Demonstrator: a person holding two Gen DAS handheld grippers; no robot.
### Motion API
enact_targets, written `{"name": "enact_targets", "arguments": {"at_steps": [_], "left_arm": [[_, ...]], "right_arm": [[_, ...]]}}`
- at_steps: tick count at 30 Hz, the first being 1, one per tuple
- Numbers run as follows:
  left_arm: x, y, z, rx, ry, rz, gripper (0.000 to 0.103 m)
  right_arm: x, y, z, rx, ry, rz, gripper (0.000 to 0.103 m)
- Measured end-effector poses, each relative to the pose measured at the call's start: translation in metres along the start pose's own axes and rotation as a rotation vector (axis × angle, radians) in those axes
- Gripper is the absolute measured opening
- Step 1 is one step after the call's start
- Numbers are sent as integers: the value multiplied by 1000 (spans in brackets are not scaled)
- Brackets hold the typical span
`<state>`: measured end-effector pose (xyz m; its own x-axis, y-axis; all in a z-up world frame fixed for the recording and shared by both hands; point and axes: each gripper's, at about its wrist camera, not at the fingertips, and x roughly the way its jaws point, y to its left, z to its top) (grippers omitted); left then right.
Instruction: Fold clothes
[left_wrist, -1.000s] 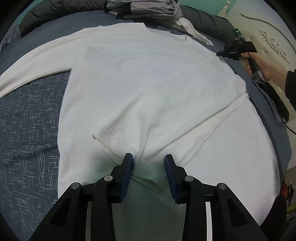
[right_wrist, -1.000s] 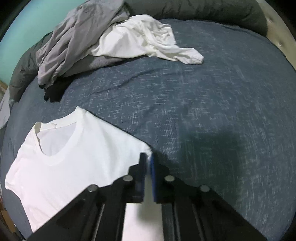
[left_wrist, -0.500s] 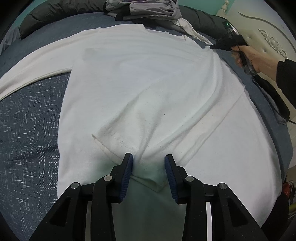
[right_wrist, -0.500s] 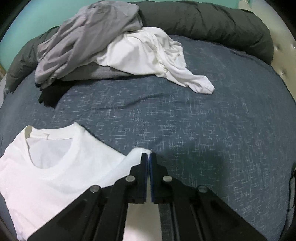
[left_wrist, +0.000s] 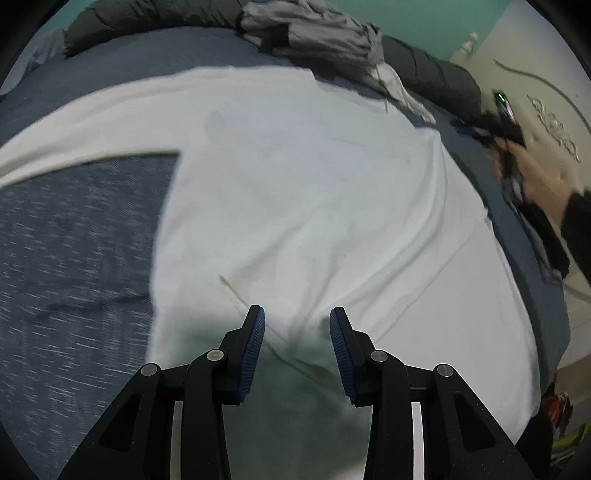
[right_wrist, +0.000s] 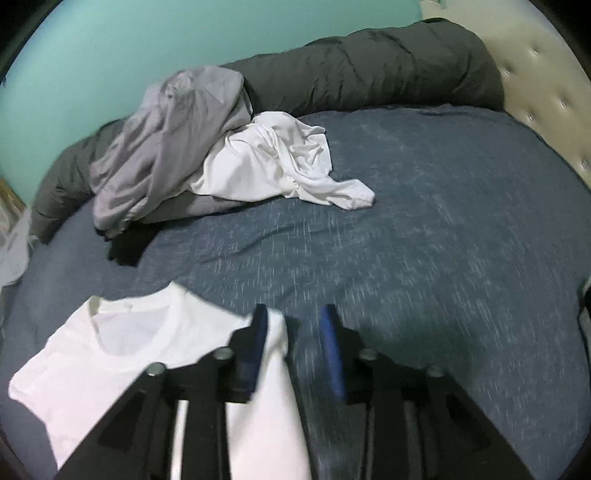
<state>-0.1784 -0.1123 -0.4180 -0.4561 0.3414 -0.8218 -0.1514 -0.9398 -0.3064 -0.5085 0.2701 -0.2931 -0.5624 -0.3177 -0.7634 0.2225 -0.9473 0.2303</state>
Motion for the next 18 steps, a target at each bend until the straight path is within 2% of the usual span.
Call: {"name": "enact_targets", "arguments": {"at_steps": [3, 10, 15, 18], "left_arm": [[-13, 15, 9, -27, -36, 20, 48], [-20, 54, 12, -103, -40, 48, 49], [-9, 58, 13, -125, -28, 50, 49], [-10, 63, 12, -135, -30, 47, 49]], "right_arm": [[-19, -10, -24, 38, 20, 51, 35], [-48, -29, -104, 62, 113, 101, 40], [-52, -34, -136, 84, 160, 126, 40], [-52, -33, -143, 74, 171, 131, 39]]}}
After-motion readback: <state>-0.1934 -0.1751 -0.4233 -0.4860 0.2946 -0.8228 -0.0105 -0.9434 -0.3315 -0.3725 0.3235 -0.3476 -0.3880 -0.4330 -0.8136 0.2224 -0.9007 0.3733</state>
